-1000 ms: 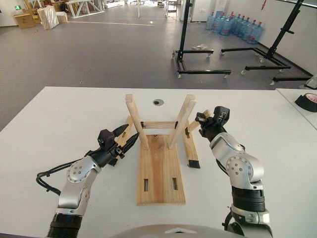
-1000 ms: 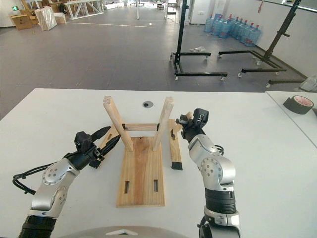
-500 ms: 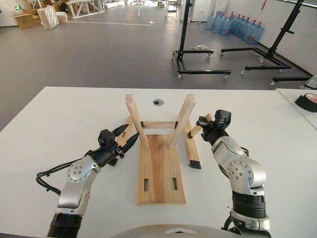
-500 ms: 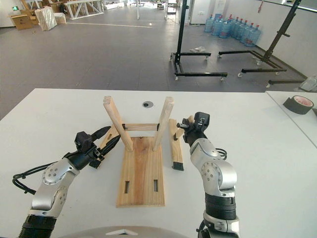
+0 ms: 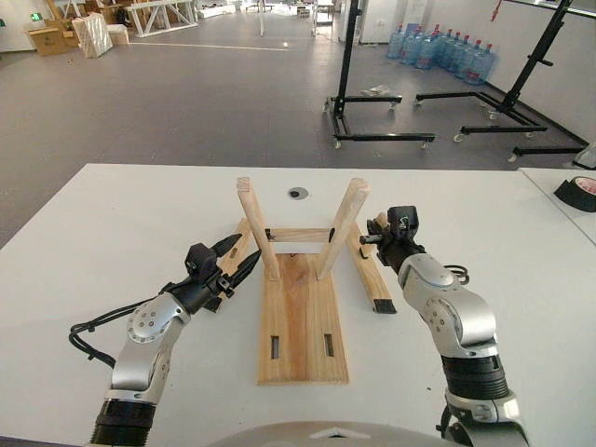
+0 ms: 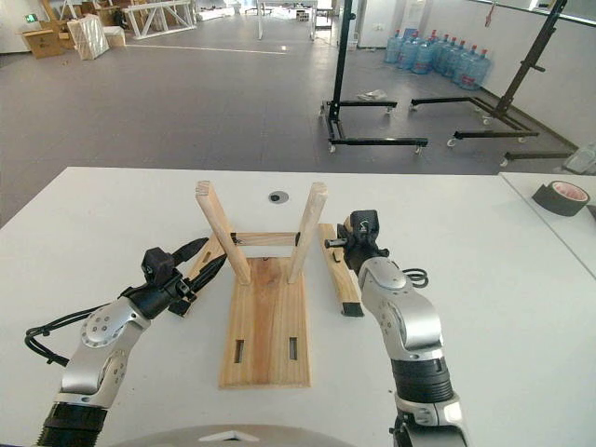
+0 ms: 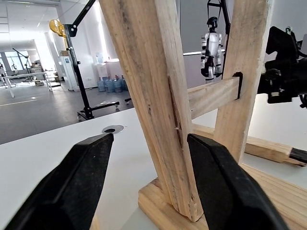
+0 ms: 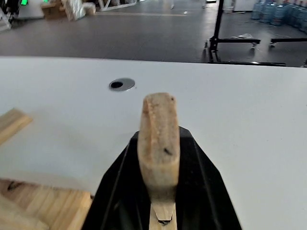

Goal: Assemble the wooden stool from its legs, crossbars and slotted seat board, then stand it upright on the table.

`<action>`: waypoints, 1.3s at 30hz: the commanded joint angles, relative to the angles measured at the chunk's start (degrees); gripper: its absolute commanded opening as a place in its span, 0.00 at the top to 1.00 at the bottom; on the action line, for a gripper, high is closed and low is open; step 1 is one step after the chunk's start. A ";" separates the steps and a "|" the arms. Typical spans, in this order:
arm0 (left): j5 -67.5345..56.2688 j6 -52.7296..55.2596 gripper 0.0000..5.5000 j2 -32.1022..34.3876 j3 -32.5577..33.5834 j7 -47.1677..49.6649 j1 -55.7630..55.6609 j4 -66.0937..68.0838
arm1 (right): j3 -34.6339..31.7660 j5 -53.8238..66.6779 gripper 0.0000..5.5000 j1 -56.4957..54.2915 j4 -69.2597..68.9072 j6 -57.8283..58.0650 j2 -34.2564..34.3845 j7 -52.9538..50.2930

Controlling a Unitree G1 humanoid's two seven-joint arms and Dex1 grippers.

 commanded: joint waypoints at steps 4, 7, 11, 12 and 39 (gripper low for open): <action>0.90 -0.85 0.49 -0.38 -0.21 1.14 1.25 -0.44 | -0.50 -1.47 0.93 4.40 0.25 6.33 -2.84 2.85; 0.98 -1.00 0.49 -0.33 -0.21 1.16 1.13 -0.21 | -0.74 -2.11 0.93 4.99 0.42 5.92 -2.95 3.31; 0.99 -1.12 0.49 -0.08 -0.23 0.86 0.48 0.50 | -0.58 -2.82 0.93 5.08 0.89 4.95 -1.95 3.50; 1.01 -1.14 0.49 0.01 -0.21 0.75 0.30 0.68 | -0.62 -3.07 0.93 5.18 1.03 4.74 -1.84 3.64; 2.03 -2.65 0.49 0.67 -0.03 -0.30 0.04 2.76 | -3.18 -9.29 0.62 -7.06 -7.66 2.46 -4.90 6.79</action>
